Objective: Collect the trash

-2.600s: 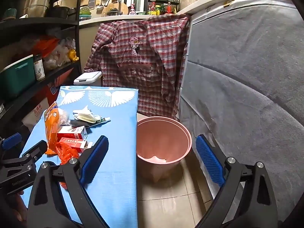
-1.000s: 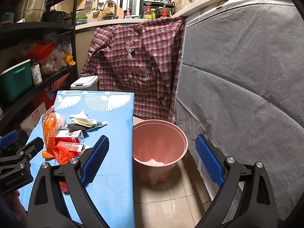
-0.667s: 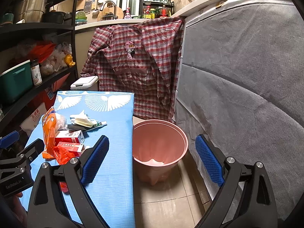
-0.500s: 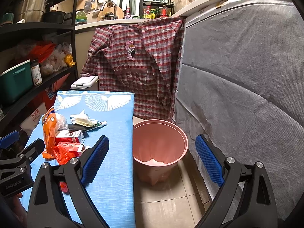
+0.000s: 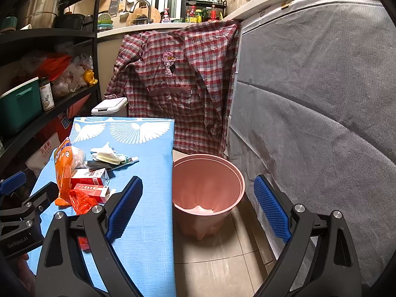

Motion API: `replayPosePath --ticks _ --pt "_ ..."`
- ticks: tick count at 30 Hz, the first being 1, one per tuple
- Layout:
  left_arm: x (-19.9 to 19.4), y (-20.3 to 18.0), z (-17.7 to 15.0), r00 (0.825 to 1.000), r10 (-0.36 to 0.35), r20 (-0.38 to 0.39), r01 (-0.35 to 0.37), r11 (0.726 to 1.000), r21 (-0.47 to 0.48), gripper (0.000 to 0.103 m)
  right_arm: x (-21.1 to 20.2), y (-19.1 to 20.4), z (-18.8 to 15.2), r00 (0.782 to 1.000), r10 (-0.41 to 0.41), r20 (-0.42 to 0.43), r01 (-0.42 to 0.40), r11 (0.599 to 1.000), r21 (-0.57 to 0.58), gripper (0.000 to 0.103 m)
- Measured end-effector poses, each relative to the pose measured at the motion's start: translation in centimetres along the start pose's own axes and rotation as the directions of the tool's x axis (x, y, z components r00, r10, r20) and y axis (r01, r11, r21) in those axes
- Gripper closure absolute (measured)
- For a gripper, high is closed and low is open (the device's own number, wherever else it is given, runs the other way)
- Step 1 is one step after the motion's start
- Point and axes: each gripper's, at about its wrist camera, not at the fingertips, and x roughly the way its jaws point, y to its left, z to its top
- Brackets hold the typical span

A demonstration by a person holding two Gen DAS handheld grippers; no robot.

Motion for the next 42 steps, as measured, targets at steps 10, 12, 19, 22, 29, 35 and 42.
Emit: replayPosePath --ticks 10,12,19,22,29,35,42 --pt "0.0 0.0 0.0 1.0 0.003 0.0 -0.003 1.0 0.001 0.01 0.0 0.1 0.0 1.0 0.0 0.006 0.0 1.0 0.008 0.018" --pt "0.1 -0.1 -0.1 1.0 0.013 -0.001 -0.013 1.0 0.001 0.012 -0.1 0.1 0.0 1.0 0.006 0.011 -0.006 1.0 0.017 0.02" --pt "0.4 0.7 0.3 0.999 0.039 0.013 -0.039 0.999 -0.015 0.023 -0.4 0.6 0.6 0.998 0.044 0.05 -0.046 0.998 0.036 0.036" --pt "0.3 1.5 1.0 0.998 0.058 0.028 -0.057 0.998 -0.028 0.027 -0.3 1.0 1.3 0.995 0.075 0.072 -0.079 0.995 0.055 0.047" --pt "0.4 3.9 4.0 0.993 0.089 0.081 -0.085 0.995 -0.051 0.05 -0.1 2.8 4.7 0.976 0.156 0.154 -0.162 0.986 0.028 0.064" --pt "1.7 7.1 9.2 0.991 0.105 0.077 -0.107 0.994 0.017 0.051 0.0 4.6 10.6 0.938 0.261 0.226 -0.255 0.965 -0.06 0.072" --pt "5.8 10.8 11.1 0.995 0.095 0.037 -0.096 0.995 0.032 0.051 4.3 8.1 13.9 0.909 0.378 0.176 -0.364 0.925 -0.106 0.073"
